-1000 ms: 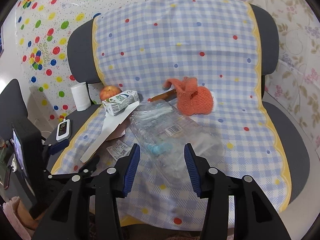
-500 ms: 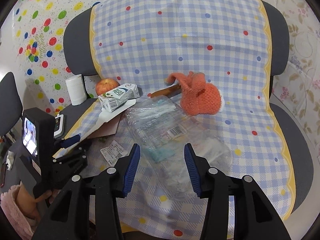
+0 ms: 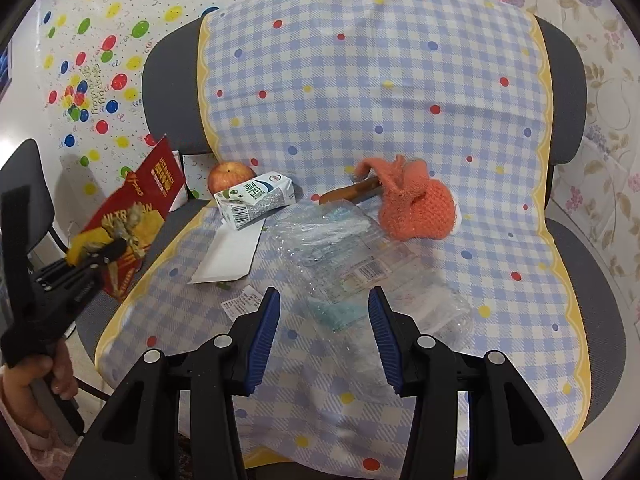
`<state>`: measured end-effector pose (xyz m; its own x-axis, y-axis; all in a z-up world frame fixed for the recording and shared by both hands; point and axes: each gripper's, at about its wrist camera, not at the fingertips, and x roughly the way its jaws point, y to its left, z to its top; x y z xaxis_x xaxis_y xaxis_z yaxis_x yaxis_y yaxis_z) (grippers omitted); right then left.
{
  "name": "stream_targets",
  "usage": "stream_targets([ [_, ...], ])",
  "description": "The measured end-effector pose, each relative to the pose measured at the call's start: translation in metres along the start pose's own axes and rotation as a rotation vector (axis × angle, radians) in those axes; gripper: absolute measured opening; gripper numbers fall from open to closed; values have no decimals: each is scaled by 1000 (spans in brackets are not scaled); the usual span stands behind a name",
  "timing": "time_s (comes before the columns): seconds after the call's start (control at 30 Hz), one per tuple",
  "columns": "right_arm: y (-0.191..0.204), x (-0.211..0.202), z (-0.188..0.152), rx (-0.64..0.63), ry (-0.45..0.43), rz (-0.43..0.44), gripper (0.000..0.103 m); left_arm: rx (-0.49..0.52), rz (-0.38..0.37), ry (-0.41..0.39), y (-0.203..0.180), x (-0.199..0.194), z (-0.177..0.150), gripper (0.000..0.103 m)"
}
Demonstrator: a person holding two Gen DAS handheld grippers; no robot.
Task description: Collect trash
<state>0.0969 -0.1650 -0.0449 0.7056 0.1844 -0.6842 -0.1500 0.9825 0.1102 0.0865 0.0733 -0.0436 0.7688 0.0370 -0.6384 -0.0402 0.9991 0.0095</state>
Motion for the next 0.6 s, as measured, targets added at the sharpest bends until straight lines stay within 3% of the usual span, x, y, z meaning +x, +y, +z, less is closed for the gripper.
stream_targets([
  [0.17, 5, -7, 4, -5, -17, 2, 48, 8, -16, -49, 0, -24, 7, 0],
  [0.43, -10, -15, -7, 16, -18, 23, 55, -7, -12, -27, 3, -23, -6, 0],
  [0.6, -26, -16, -19, 5, 1, 6, 54, -4, -30, -29, -4, -19, -13, 0],
])
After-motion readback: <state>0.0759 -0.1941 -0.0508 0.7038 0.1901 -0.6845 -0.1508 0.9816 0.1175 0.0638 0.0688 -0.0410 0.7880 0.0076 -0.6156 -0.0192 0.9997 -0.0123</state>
